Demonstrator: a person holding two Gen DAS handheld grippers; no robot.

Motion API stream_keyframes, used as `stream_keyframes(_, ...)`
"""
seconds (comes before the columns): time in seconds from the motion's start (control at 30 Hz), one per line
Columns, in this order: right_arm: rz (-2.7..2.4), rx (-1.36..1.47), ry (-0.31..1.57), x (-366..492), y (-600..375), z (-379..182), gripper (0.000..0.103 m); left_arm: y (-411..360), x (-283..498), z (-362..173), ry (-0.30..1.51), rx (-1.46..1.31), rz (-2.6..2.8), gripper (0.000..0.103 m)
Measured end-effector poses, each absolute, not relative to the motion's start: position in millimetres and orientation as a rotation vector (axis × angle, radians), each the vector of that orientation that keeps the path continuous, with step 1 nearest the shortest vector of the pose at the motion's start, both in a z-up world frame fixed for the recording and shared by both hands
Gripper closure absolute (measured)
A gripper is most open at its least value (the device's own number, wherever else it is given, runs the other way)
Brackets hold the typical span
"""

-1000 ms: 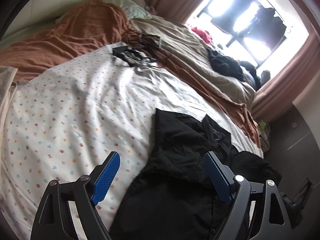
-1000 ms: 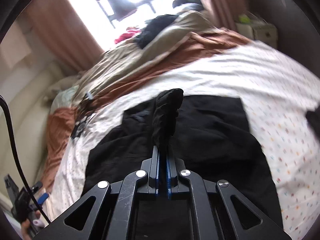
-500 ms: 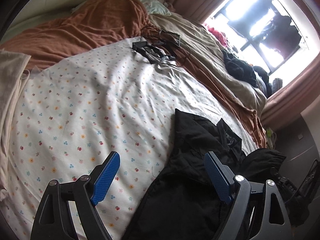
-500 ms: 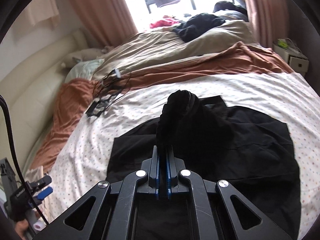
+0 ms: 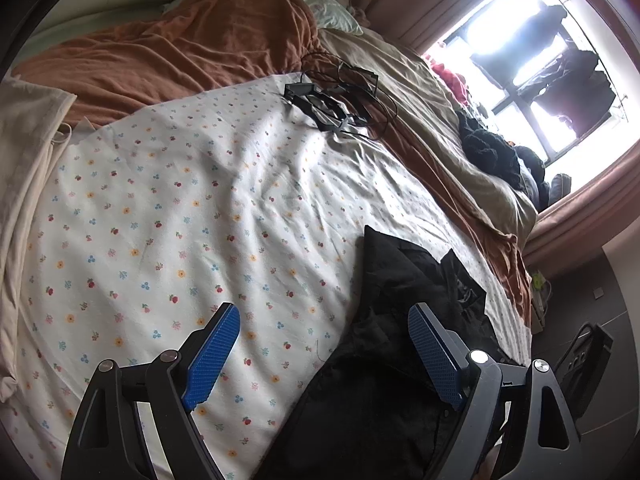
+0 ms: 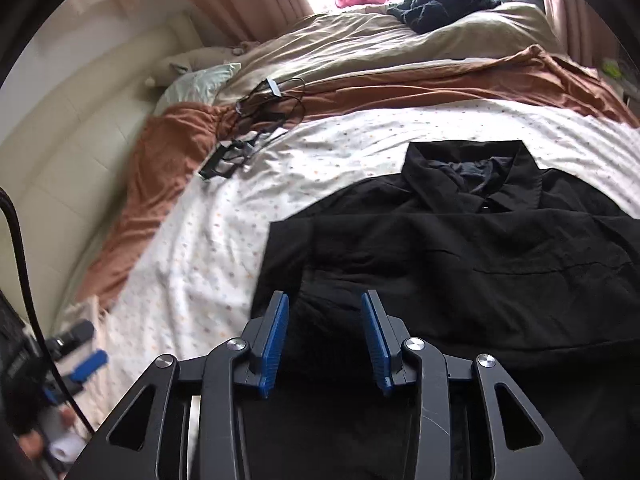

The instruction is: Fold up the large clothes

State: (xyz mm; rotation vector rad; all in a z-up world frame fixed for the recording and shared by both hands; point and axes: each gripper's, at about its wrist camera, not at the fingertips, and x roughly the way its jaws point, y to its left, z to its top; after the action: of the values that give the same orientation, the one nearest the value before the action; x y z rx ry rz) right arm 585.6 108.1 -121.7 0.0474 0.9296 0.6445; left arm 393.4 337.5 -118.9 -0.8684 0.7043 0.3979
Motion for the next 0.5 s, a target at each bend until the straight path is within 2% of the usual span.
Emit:
stream_keyframes(0.27,0.562,0.090,0.936,583,35,-117,0.063,325,399,-115,0.728,-0.814,0.392,0.016)
stream_keyframes(0.33,0.526,0.102,0.922,577,8,-110,0.055,316,400,-112,0.736,-0.790,0.389,0.016)
stream_keyframes(0.4,0.500,0.114,0.901,572,-14,-104,0.041,306,401,-106,0.742,-0.761,0.384,0.016)
stream_keyframes(0.5,0.466,0.162,0.875,558,-55,-97,0.038,288,400,-90,0.733,-0.713,0.364,0.016)
